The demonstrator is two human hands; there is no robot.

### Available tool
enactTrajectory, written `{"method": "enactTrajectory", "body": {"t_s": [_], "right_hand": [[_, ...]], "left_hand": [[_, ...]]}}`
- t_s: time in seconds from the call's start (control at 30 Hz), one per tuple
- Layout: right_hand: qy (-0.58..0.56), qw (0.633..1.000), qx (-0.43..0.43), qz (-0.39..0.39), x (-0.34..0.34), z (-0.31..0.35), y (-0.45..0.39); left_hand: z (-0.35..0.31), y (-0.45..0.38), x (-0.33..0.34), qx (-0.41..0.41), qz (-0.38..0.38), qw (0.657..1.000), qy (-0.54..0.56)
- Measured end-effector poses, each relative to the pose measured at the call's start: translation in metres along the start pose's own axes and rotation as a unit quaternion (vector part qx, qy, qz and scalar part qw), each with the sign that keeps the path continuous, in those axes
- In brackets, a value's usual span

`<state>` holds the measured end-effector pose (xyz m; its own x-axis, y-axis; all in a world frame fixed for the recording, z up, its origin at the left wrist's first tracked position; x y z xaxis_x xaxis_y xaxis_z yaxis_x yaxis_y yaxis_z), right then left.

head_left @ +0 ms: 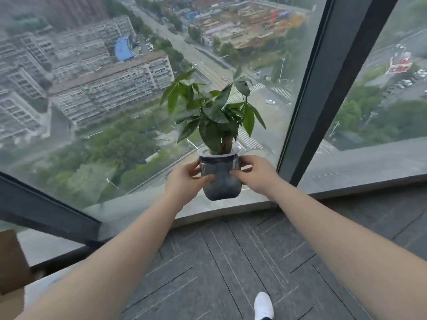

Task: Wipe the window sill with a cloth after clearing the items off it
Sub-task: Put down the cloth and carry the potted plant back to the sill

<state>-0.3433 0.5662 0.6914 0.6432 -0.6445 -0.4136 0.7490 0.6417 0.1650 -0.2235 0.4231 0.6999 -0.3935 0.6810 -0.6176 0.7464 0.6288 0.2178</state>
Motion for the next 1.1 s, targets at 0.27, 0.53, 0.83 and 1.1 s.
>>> {"method": "enactTrajectory", "body": {"t_s": [0.27,0.53,0.83,1.1], "right_hand": [[0.006,1.0,0.024,0.016,0.024,-0.072,-0.106],[0.013,0.999,0.051,-0.005,0.092,-0.223,-0.187],[0.028,0.998,0.048,-0.022,0.179,-0.407,-0.257],[0.056,0.997,0.036,-0.05,0.239,-0.52,-0.299]], "left_hand": [[0.059,-0.114,0.061,-0.022,0.012,0.997,0.068],[0.182,-0.211,0.163,-0.041,0.032,0.997,0.061],[0.338,-0.298,0.29,-0.005,0.031,0.997,0.068],[0.437,-0.345,0.368,0.03,0.051,0.996,0.068]]}}
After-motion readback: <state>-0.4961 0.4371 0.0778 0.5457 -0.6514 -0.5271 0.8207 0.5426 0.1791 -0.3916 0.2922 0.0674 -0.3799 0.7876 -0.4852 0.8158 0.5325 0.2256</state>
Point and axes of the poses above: each hand's wrist, its own y-axis away from the middle knuckle, its own x-axis out of the palm, z = x × y, the point moved 6 cm from there along -y, towards the middle knuckle, and after that the axes turned 2 degrees about -y, right-handed, at the moved point
